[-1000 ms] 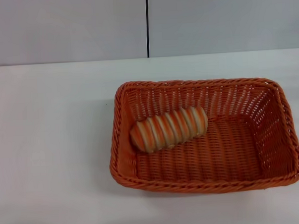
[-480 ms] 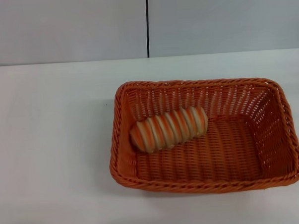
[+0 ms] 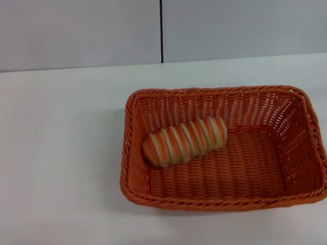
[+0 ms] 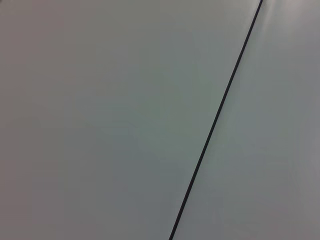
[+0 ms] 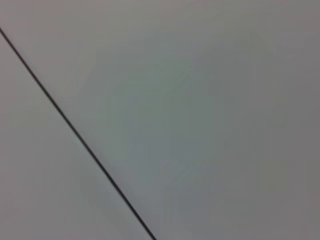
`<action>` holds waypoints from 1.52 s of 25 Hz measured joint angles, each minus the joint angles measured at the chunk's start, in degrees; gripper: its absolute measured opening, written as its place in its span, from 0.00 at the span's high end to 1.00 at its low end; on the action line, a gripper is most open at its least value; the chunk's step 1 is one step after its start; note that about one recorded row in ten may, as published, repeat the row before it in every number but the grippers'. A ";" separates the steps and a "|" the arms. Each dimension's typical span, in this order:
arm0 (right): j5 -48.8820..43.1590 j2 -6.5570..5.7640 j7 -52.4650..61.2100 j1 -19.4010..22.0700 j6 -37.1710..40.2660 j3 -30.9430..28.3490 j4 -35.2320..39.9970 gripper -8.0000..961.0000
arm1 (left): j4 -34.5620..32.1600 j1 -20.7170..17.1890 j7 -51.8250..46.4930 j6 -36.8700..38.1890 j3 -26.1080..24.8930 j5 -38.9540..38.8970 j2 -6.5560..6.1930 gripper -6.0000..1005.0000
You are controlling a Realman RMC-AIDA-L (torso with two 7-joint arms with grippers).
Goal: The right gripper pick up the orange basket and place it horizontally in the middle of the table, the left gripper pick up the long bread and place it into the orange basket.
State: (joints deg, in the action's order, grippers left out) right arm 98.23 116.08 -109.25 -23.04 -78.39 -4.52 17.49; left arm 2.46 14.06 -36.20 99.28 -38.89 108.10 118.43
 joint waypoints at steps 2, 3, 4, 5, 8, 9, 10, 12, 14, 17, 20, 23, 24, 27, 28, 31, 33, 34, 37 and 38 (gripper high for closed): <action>0.19 -0.03 0.00 -0.13 0.24 -0.02 0.00 0.41 | 0.00 0.26 0.00 -0.31 -0.14 0.00 0.01 0.43; 0.33 -0.06 0.00 -0.22 0.39 -0.03 0.00 0.41 | 0.00 0.30 0.02 -0.37 -0.17 0.00 0.02 0.41; 0.38 -0.07 0.00 -0.43 0.76 -0.05 0.00 0.41 | 0.00 0.35 0.09 -0.51 -0.20 0.00 0.03 0.39; 0.38 -0.07 0.00 -0.43 0.76 -0.05 0.00 0.41 | 0.00 0.35 0.09 -0.51 -0.20 0.00 0.03 0.37; 0.38 -0.07 0.00 -0.81 1.27 -0.07 -0.03 0.41 | 0.01 0.33 0.62 -0.82 -0.26 0.00 0.07 0.31; 0.38 -0.07 0.00 -1.04 1.53 -0.09 -0.11 0.41 | 0.29 0.18 0.87 -0.95 -0.54 0.00 0.11 0.31; 0.38 -0.07 0.00 -1.04 1.53 -0.09 -0.11 0.41 | 0.29 0.18 0.87 -0.95 -0.54 0.00 0.11 0.31; 0.38 -0.07 0.00 -1.26 1.72 -0.11 -0.25 0.41 | 0.62 0.03 0.90 -1.12 -0.82 0.00 0.15 0.31; 0.42 -0.07 0.00 -1.57 1.78 -0.13 -0.35 0.41 | 0.81 -0.08 0.90 -1.19 -0.83 -0.01 0.18 0.27; 0.45 -0.07 -0.02 -1.71 1.78 -0.14 -0.36 0.41 | 1.11 -0.20 0.90 -1.24 -0.66 0.08 0.21 0.17; 0.47 -0.05 -0.11 -1.98 2.08 -0.14 -0.35 0.41 | 1.25 -0.32 0.90 -1.27 -0.47 0.37 0.22 0.15; 0.47 -0.01 -0.15 -2.19 2.43 -0.14 -0.36 0.41 | 1.52 -0.41 0.90 -1.29 -0.43 0.42 0.29 0.14; 0.47 0.07 -0.16 -2.20 2.48 -0.14 -0.35 0.41 | 1.91 -0.58 0.90 -1.29 -0.42 0.44 0.32 0.14; 0.47 0.18 -0.17 -2.20 2.78 -0.14 -0.35 0.41 | 2.08 -0.68 0.89 -1.29 -0.41 0.44 0.31 0.14; 0.47 0.21 -0.17 -2.20 2.96 -0.13 -0.35 0.41 | 2.09 -0.69 0.89 -1.29 -0.40 0.44 0.30 0.14; 0.91 0.28 -0.17 -2.19 3.14 -0.13 -0.35 0.41 | 2.12 -0.68 0.88 -1.29 -0.39 0.43 0.28 0.14; 1.38 0.33 -0.17 -2.18 3.13 -0.11 -0.40 0.41 | 2.16 -0.65 0.87 -1.29 -0.39 0.37 0.26 0.14; 1.72 0.43 -0.17 -2.18 3.06 -0.08 -0.42 0.41 | 2.19 -0.63 0.87 -1.29 -0.46 0.30 0.25 0.14; 1.79 0.46 -0.18 -2.18 2.99 -0.06 -0.44 0.41 | 2.19 -0.59 0.87 -1.26 -0.57 0.22 0.24 0.14; 1.80 0.48 -0.17 -2.18 2.98 -0.05 -0.44 0.41 | 2.19 -0.56 0.87 -1.16 -0.63 0.19 0.23 0.14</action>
State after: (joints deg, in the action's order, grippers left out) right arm 100.03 116.56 -109.42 -25.22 -75.40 -4.57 17.05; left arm 4.66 13.51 -35.33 98.11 -39.52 108.29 118.66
